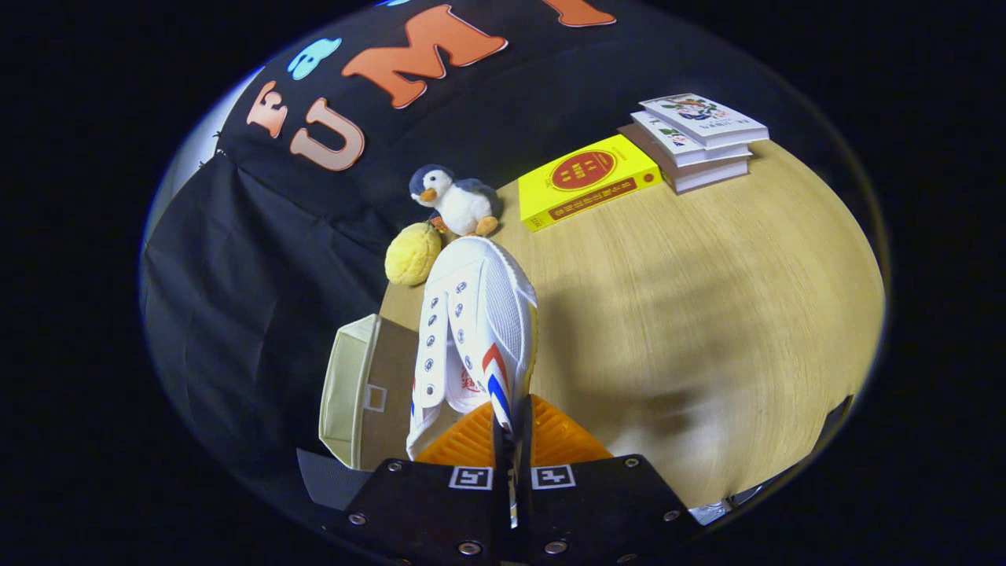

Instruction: Open the storage box then place both shoes into the box .Put the left shoe in first, then the right shoe, with the right side of both shoes facing outward in a uniform manner.

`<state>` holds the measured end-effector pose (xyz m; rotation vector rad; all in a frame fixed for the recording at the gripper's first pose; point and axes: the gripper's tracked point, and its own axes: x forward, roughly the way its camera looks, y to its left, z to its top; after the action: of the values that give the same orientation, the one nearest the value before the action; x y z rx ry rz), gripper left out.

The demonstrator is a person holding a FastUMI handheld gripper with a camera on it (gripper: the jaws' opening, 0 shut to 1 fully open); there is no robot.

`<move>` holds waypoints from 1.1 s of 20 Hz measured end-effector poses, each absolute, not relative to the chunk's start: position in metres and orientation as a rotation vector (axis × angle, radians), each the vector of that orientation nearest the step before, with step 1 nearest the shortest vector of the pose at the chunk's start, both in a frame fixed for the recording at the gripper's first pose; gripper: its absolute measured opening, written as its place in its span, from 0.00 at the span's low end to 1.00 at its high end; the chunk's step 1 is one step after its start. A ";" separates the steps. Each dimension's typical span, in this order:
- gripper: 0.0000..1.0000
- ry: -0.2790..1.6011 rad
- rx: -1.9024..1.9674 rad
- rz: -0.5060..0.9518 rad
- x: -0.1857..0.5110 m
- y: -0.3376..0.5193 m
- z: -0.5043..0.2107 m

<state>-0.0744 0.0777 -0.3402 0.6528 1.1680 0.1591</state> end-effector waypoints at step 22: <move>0.04 1.309 0.474 0.326 -0.054 0.326 -0.326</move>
<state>-0.0539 0.3263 -0.3256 0.4741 1.3088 0.3263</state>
